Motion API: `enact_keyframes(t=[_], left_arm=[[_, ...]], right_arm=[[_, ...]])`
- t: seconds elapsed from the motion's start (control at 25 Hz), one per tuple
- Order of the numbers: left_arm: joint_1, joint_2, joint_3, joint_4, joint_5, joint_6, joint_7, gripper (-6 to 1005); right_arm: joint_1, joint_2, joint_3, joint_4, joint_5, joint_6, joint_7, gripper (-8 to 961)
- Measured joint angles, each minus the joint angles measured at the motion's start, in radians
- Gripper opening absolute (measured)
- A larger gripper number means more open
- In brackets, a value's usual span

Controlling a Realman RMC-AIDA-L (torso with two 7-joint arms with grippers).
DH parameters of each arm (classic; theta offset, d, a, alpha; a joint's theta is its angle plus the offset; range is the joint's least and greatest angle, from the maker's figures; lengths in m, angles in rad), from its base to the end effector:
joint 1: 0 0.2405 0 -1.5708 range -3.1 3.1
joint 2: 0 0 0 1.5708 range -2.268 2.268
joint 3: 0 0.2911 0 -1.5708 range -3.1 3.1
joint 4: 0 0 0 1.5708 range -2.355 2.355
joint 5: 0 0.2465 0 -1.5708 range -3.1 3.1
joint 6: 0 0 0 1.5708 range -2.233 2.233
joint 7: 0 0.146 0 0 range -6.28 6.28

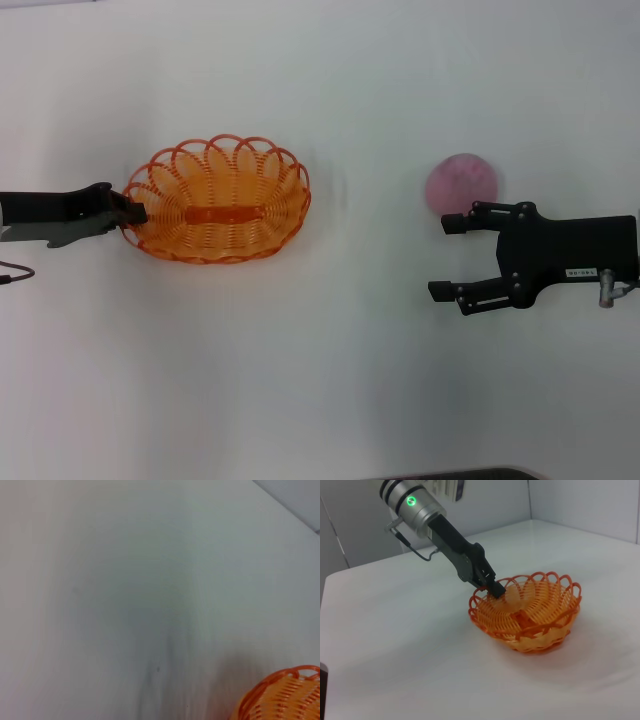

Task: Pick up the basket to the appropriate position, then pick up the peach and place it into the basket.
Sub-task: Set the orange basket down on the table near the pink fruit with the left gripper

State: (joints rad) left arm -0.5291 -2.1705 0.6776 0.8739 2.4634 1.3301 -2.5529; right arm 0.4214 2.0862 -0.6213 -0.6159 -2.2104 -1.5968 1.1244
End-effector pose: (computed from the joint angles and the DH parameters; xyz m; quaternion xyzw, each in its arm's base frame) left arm -0.3434 0.3863 -0.0264 -0.7093 -0.6773 -0.1036 0.1657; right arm 0.3676 0.3132 -0.0358 -0.9647 0.1723 0.1666 0.1087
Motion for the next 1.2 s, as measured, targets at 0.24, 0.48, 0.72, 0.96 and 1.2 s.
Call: enact_keyframes(t=[0.24, 0.48, 0.72, 0.96, 1.2], left_arm=[[0.004, 0.001, 0.000, 0.015, -0.010, 0.008, -0.007, 69], [0.006, 0.002, -0.005, 0.035, -0.012, 0.017, -0.014, 84], [0.006, 0.003, -0.006, 0.038, -0.012, 0.027, -0.022, 214], [0.002, 0.005, -0.007, 0.045, -0.012, 0.067, -0.019, 371], [0.007, 0.008, -0.008, 0.089, -0.012, 0.090, -0.006, 494]], right_arm=[[0.000, 0.000, 0.000, 0.001, 0.000, 0.000, 0.000, 947], [0.000, 0.000, 0.000, 0.000, 0.000, 0.000, 0.000, 947], [0.000, 0.000, 0.000, 0.001, 0.000, 0.000, 0.000, 947], [0.001, 0.000, 0.000, -0.001, 0.000, 0.000, 0.000, 946], [0.003, 0.000, 0.000, 0.001, 0.000, 0.000, 0.000, 947]])
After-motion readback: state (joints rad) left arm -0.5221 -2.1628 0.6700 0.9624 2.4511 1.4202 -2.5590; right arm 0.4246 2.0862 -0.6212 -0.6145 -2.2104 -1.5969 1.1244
